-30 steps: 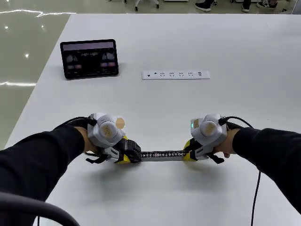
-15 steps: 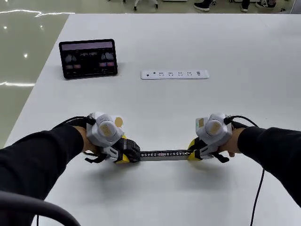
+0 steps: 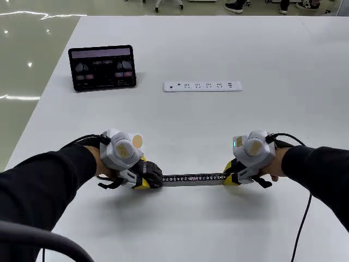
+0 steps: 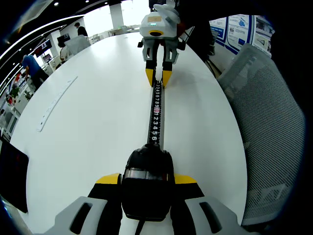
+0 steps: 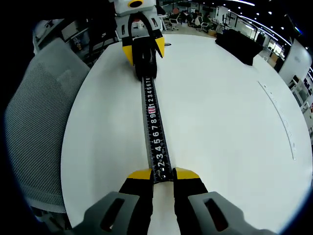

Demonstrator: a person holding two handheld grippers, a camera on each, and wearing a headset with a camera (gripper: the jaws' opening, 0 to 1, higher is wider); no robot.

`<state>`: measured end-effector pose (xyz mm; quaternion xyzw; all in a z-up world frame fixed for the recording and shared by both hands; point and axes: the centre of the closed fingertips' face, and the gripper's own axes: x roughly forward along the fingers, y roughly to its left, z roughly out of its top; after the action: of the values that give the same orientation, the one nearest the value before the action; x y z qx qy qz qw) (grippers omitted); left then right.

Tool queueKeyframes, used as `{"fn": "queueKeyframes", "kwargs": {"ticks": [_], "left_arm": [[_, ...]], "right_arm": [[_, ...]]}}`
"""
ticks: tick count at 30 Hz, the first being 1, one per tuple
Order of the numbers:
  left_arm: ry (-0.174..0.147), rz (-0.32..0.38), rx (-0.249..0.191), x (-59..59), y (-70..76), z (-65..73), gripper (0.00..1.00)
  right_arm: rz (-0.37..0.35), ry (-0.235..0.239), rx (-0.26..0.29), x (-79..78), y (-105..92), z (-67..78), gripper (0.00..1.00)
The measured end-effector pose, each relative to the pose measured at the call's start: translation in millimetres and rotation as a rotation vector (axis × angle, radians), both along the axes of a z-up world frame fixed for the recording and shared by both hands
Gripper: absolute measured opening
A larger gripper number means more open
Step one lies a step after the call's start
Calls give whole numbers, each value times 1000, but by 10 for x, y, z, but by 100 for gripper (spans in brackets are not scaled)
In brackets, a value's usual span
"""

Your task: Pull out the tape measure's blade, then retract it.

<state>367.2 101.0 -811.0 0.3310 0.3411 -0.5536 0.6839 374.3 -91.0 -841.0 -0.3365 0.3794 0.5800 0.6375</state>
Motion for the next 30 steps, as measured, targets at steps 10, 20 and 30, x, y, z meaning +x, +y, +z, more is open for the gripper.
{"fn": "queueKeyframes", "kwargs": {"ticks": [10, 20, 30], "left_arm": [[0, 2, -1, -9, -2, 2, 34], [1, 1, -1, -13, -5, 6, 34], [1, 4, -3, -16, -8, 6, 34]], "right_arm": [[-8, 1, -13, 5, -127, -2, 10], [-16, 3, -26, 8, -257, 7, 10], [-28, 5, -30, 11, -359, 12, 10]]}}
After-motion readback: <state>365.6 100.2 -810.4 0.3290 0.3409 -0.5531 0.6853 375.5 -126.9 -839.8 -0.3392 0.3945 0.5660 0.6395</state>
